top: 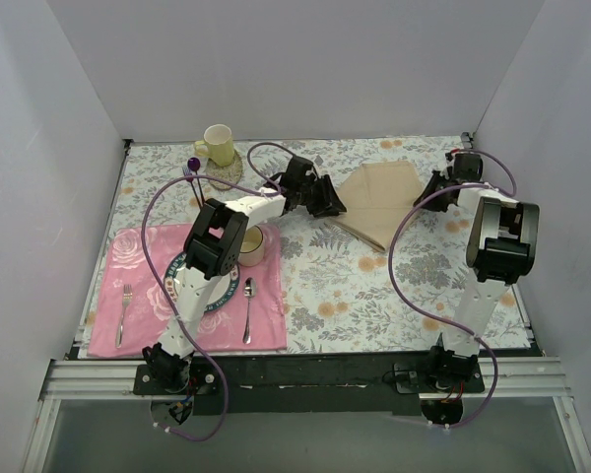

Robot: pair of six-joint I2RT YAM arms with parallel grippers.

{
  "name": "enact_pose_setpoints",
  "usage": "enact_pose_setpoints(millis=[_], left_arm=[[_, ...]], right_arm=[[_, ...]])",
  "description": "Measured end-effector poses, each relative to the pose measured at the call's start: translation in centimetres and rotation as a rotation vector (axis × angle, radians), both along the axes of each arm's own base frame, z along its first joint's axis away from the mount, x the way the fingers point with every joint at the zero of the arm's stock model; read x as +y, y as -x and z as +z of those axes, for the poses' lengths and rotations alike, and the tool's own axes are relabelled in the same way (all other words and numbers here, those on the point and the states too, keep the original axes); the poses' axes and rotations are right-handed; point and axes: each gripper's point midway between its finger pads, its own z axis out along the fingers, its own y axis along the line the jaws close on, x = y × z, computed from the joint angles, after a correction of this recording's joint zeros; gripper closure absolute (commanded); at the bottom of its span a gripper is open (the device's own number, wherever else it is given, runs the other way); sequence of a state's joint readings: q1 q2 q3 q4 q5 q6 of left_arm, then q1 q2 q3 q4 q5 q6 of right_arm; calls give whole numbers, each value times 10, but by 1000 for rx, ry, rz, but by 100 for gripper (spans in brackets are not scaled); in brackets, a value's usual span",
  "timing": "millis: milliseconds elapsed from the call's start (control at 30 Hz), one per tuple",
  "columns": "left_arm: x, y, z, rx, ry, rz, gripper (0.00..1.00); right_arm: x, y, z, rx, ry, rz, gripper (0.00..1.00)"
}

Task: Fold the napkin, place the utensils inside, and roll it up
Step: Fold the napkin

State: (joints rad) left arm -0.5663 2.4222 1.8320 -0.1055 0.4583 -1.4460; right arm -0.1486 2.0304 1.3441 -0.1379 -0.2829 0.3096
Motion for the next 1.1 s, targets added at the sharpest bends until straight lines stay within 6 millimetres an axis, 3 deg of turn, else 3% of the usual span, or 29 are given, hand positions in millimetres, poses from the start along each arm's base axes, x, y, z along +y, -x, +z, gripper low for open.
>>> enact_pose_setpoints(millis=[200, 400, 500, 700, 767, 1100], left_arm=[[2, -1, 0, -19, -18, -11, 63], [2, -1, 3, -14, -23, -8, 61], [2, -3, 5, -15, -28, -2, 60], [-1, -8, 17, -32, -13, 1, 59], [-1, -9, 17, -33, -13, 2, 59], [1, -8, 13, -31, -30, 4, 57]], right_arm=[[13, -10, 18, -27, 22, 32, 83], [31, -51, 61, -105, 34, 64, 83], [28, -63, 56, -83, 41, 52, 83], [19, -31, 5, 140, 68, 22, 84], [14, -19, -4, 198, 89, 16, 84], [-8, -5, 4, 246, 219, 16, 84]])
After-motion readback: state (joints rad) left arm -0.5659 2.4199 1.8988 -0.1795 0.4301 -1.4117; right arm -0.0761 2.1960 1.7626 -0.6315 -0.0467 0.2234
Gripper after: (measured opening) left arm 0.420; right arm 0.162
